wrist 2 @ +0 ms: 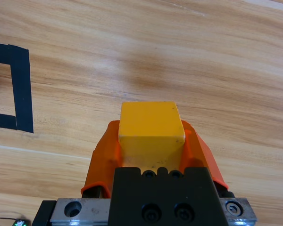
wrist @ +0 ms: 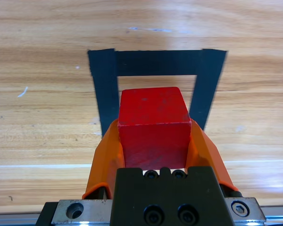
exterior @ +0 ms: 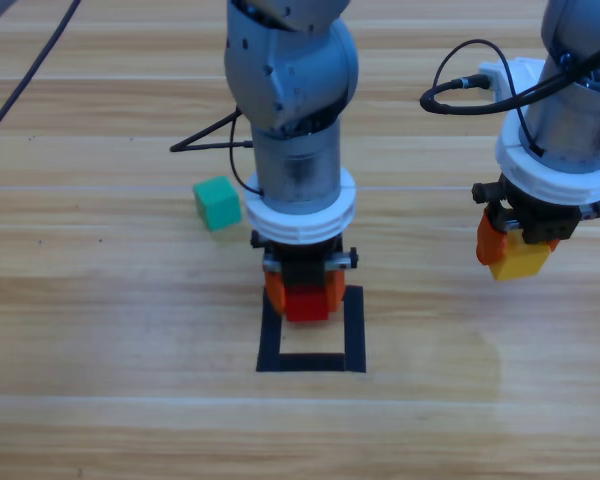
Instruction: Stack the blocks in the rectangular block: red at the bottom, yellow in the middle, green on top
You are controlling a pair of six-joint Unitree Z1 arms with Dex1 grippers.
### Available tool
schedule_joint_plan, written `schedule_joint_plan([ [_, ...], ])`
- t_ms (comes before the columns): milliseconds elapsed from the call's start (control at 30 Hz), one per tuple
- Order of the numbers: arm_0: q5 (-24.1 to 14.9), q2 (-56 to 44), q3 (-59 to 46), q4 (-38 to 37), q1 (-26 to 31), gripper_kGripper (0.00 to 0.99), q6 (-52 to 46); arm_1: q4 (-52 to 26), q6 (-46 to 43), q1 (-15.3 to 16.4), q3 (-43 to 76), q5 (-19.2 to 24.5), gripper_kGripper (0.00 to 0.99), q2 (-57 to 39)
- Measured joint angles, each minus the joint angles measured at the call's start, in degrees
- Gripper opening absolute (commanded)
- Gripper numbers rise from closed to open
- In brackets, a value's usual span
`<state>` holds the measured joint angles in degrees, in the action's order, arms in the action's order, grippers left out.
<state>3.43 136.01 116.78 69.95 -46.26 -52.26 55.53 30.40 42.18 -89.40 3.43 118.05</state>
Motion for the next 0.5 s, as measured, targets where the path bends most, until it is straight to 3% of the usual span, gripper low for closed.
schedule_joint_plan([
  [500, -0.2, 2.4, 0.7, 0.0, -2.2, 0.000, -0.1, 0.0, 0.1, 0.0, 0.0, 0.0, 0.080, 0.0],
])
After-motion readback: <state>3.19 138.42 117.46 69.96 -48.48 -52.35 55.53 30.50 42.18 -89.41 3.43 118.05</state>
